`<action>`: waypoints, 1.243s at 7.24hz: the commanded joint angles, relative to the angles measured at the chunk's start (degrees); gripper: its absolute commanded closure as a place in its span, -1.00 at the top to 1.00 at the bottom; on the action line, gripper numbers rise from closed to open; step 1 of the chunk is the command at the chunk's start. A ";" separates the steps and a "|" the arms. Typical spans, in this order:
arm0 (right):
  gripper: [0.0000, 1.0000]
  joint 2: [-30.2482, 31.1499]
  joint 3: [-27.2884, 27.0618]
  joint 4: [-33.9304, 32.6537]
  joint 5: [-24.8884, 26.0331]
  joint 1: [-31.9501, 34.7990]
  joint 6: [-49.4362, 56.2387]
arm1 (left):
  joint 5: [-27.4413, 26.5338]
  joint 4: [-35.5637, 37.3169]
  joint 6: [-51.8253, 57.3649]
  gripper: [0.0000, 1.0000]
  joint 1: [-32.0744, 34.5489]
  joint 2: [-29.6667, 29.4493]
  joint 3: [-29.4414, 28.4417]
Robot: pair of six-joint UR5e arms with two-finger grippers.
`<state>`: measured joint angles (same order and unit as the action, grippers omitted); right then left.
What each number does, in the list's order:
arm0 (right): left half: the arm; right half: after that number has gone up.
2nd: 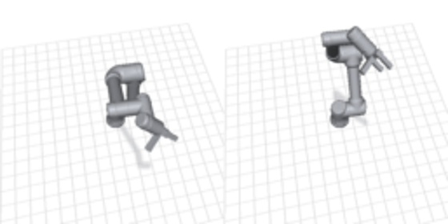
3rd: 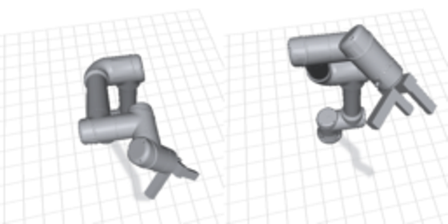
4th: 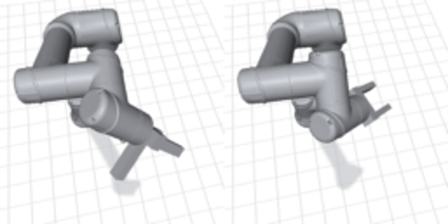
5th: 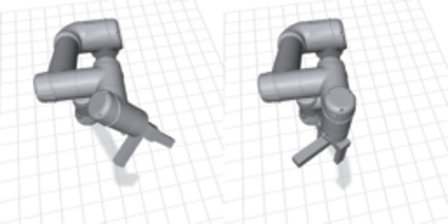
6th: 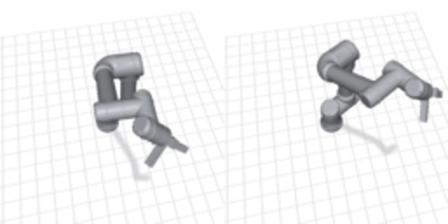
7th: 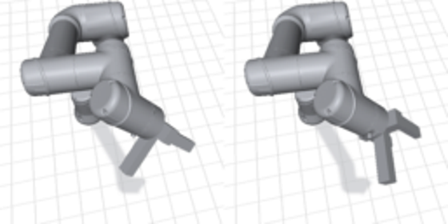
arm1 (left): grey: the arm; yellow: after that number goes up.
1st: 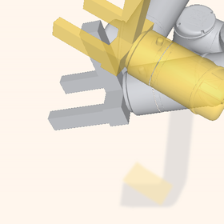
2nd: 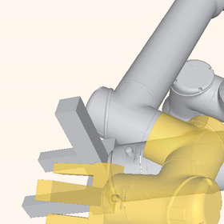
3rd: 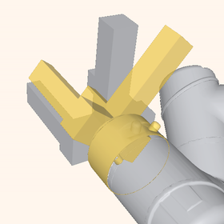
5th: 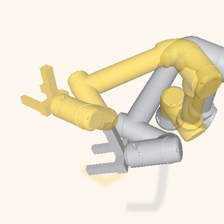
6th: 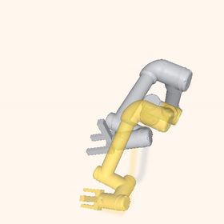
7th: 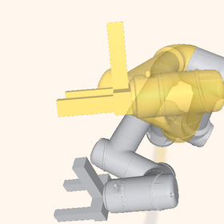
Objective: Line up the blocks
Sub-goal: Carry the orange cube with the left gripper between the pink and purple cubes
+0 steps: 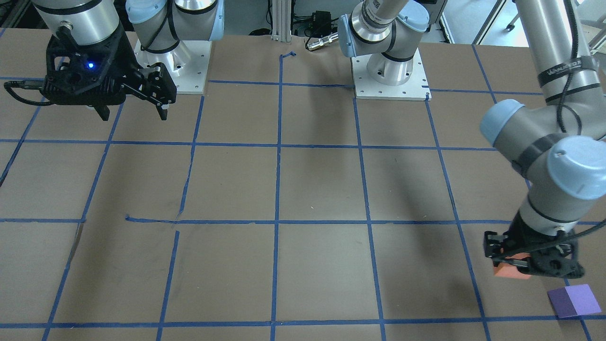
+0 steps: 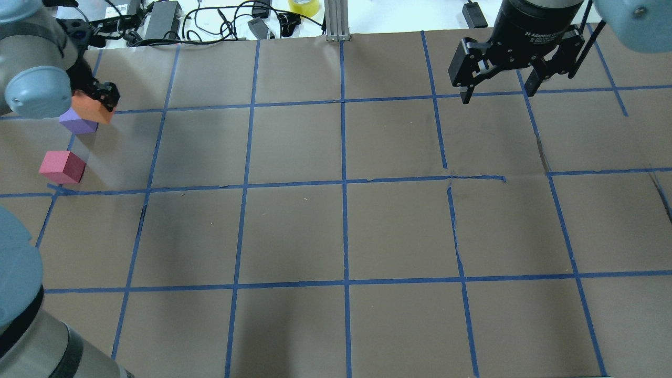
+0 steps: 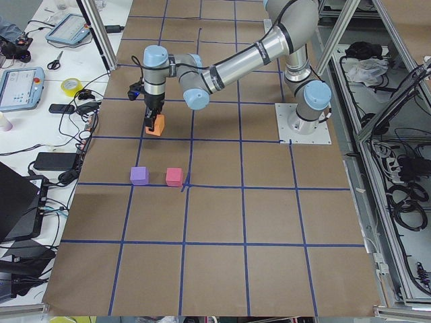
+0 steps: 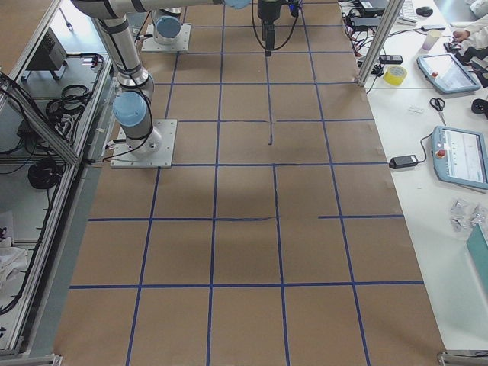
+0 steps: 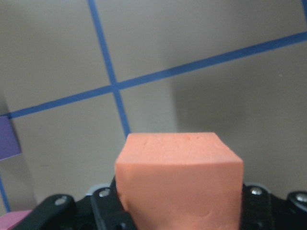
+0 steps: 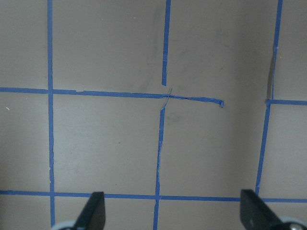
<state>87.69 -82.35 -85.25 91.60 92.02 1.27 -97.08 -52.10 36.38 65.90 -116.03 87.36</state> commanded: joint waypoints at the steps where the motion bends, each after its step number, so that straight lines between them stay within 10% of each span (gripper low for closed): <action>1: 1.00 0.03 -0.09 0.08 -0.02 0.01 -0.04 | 8.11 0.25 4.76 -0.86 -7.69 -2.43 -2.09; 9: 1.00 -0.50 -2.47 0.00 0.86 0.01 -0.04 | 9.65 -6.35 -3.39 -1.00 -11.32 -11.84 -12.12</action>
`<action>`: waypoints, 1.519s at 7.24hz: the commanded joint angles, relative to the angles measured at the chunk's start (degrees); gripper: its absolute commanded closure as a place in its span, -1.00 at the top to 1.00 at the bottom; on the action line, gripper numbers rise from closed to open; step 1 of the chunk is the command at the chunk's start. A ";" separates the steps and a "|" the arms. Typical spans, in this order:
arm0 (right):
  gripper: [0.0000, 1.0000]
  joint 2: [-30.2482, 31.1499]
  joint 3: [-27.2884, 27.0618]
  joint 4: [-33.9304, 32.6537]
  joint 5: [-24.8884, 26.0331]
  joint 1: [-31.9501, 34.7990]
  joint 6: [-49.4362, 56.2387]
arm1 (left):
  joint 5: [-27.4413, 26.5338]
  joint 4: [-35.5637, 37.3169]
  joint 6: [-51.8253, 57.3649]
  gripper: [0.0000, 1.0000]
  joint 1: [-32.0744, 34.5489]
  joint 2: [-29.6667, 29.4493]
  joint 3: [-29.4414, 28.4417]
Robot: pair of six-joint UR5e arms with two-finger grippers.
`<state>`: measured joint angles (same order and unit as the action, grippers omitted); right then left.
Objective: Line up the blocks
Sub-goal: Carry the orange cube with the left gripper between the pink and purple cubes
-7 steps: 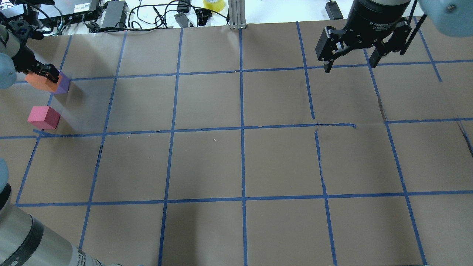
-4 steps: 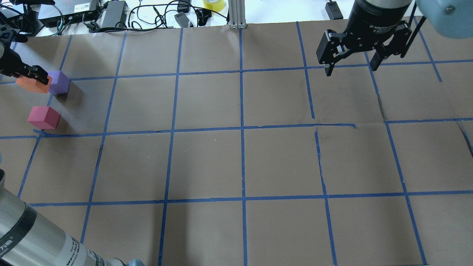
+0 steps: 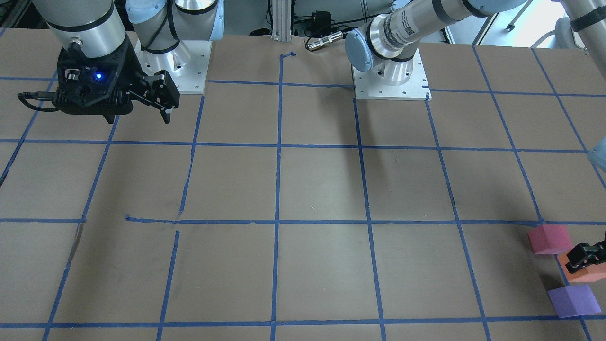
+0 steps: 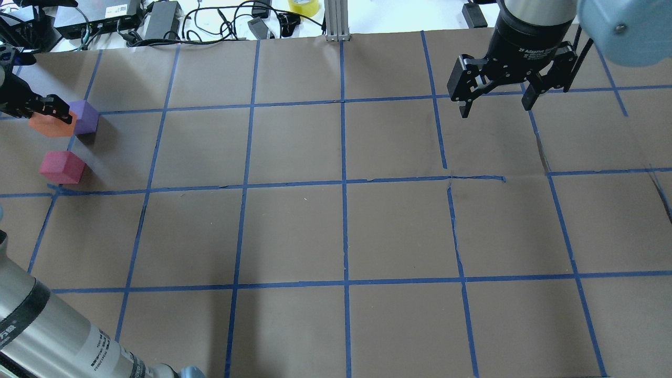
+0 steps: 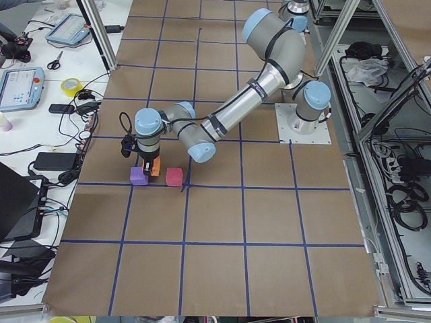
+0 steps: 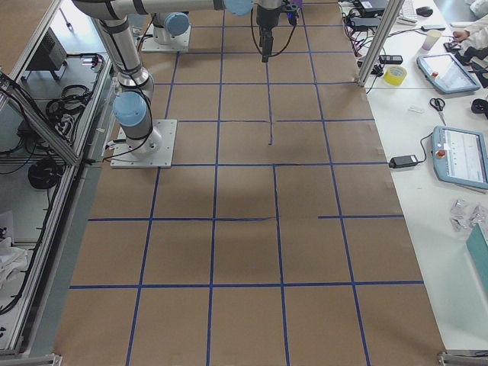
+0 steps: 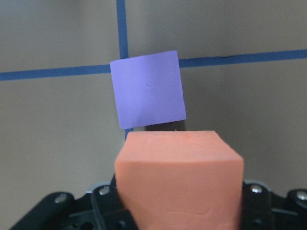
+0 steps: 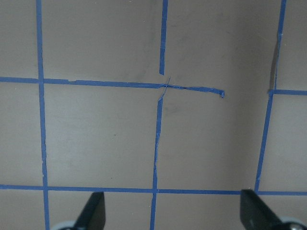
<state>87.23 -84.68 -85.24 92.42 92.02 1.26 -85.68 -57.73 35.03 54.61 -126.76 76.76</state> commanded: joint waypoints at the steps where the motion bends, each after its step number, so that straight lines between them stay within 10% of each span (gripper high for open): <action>1: 1.00 0.04 -0.14 0.07 0.13 0.00 -0.03 | -1.77 -3.07 -5.55 -1.00 -0.03 -1.47 -2.05; 11: 1.00 0.48 -0.58 -0.02 0.22 0.00 0.40 | -1.60 -2.22 -1.10 -1.00 0.06 -4.11 -1.18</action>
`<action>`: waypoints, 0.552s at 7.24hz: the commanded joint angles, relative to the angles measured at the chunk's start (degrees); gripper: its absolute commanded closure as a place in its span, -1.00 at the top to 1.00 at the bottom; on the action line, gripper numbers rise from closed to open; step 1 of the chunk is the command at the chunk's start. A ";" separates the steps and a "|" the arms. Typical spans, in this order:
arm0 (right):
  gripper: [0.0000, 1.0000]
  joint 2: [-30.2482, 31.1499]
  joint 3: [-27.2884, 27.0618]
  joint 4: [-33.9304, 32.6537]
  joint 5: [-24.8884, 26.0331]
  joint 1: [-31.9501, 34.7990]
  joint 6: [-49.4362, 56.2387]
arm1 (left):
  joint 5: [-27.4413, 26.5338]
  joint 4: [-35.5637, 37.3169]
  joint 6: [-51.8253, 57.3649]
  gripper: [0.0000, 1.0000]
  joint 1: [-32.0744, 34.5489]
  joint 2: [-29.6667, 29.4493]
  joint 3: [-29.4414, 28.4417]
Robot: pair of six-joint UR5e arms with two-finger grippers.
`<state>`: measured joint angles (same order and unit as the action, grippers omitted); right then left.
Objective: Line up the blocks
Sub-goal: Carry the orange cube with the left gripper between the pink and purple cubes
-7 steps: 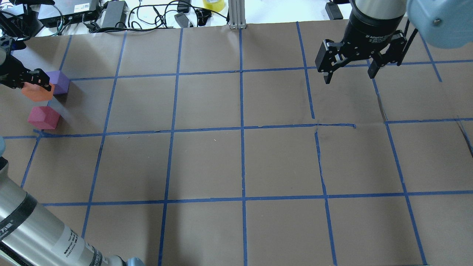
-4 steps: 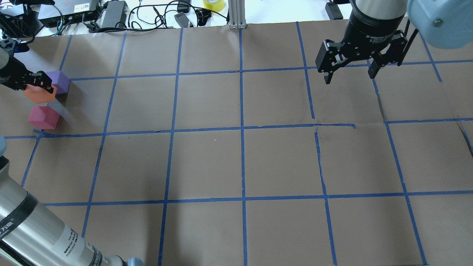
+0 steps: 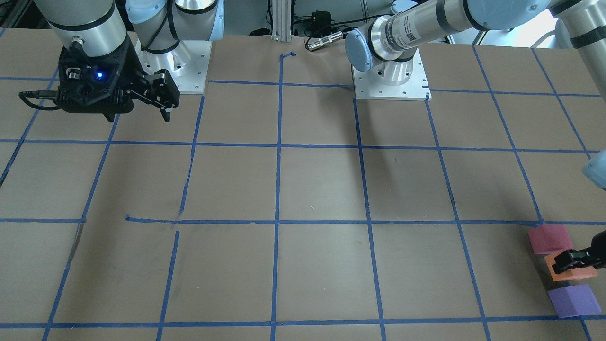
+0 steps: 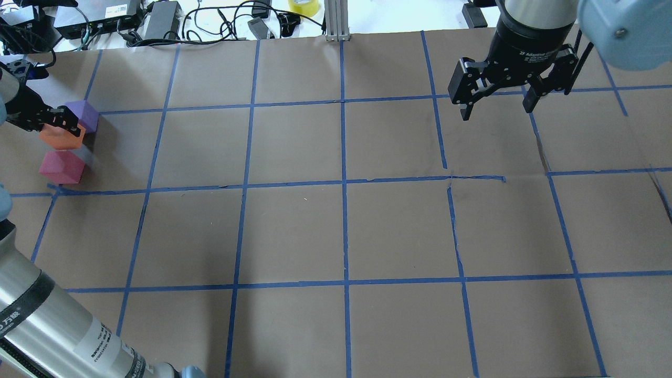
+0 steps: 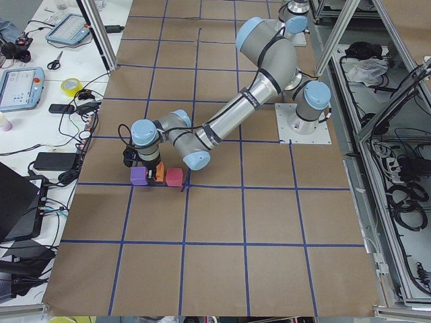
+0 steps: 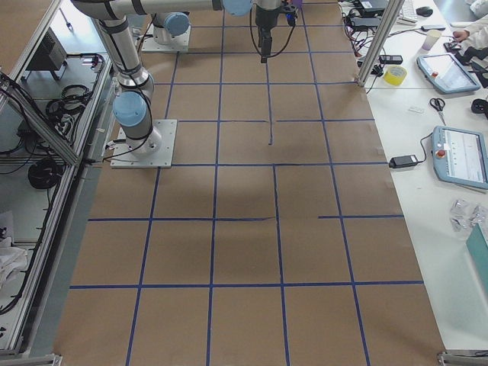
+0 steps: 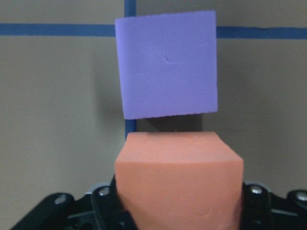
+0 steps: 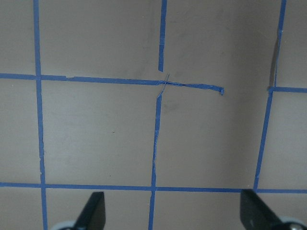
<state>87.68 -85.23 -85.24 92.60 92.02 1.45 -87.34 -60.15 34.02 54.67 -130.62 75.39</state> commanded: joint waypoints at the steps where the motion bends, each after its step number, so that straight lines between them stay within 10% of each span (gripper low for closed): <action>1: 1.00 0.21 -0.02 -0.02 0.03 0.00 0.22 | 0.06 0.29 0.00 -1.00 0.00 -0.77 0.20; 4: 1.00 0.74 -0.02 0.07 -0.05 -0.09 0.48 | 0.06 0.82 1.22 -1.00 0.09 -1.56 0.20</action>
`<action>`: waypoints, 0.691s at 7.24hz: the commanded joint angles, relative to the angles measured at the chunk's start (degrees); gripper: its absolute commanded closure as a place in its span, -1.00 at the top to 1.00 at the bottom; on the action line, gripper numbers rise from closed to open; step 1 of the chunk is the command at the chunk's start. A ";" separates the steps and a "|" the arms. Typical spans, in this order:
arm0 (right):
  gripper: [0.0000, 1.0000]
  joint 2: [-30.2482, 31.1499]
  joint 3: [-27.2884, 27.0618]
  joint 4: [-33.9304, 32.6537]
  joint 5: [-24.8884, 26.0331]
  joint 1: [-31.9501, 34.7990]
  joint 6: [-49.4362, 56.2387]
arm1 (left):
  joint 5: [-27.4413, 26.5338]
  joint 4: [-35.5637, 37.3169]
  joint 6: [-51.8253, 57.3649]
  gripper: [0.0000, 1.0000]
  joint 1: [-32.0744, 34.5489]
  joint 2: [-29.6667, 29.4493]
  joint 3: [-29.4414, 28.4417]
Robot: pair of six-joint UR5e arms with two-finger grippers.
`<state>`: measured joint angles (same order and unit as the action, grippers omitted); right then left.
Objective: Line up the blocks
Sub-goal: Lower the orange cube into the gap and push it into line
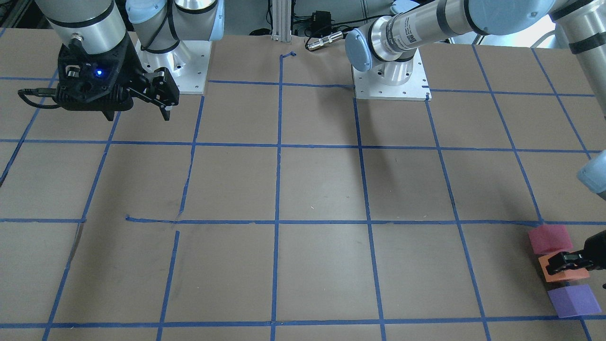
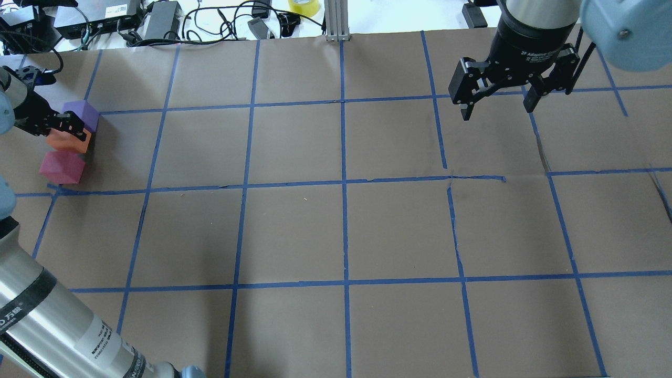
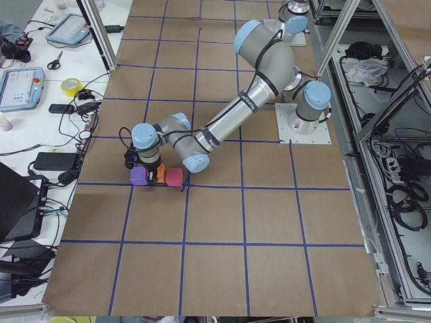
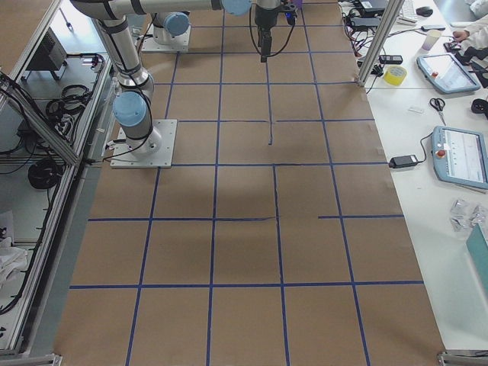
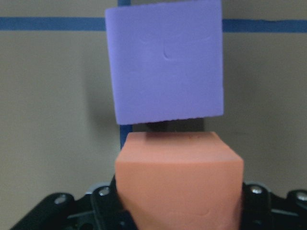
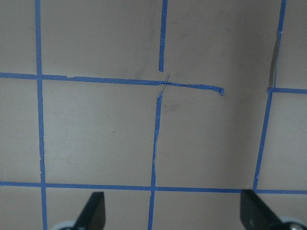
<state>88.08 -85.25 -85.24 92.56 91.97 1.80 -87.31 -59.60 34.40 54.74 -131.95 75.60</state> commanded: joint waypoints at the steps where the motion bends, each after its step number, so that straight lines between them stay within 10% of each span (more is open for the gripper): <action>1: 1.00 0.34 0.00 -0.01 -0.01 -0.04 0.13 | 0.04 0.45 1.01 -1.00 0.02 -0.67 -0.02; 5: 1.00 1.73 -0.09 1.12 -0.80 -0.30 -0.04 | 0.04 2.12 3.56 -1.00 -0.07 -1.55 -0.28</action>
<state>88.97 -85.28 -84.79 92.11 91.72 1.84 -87.25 -57.93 37.26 54.68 -133.32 75.29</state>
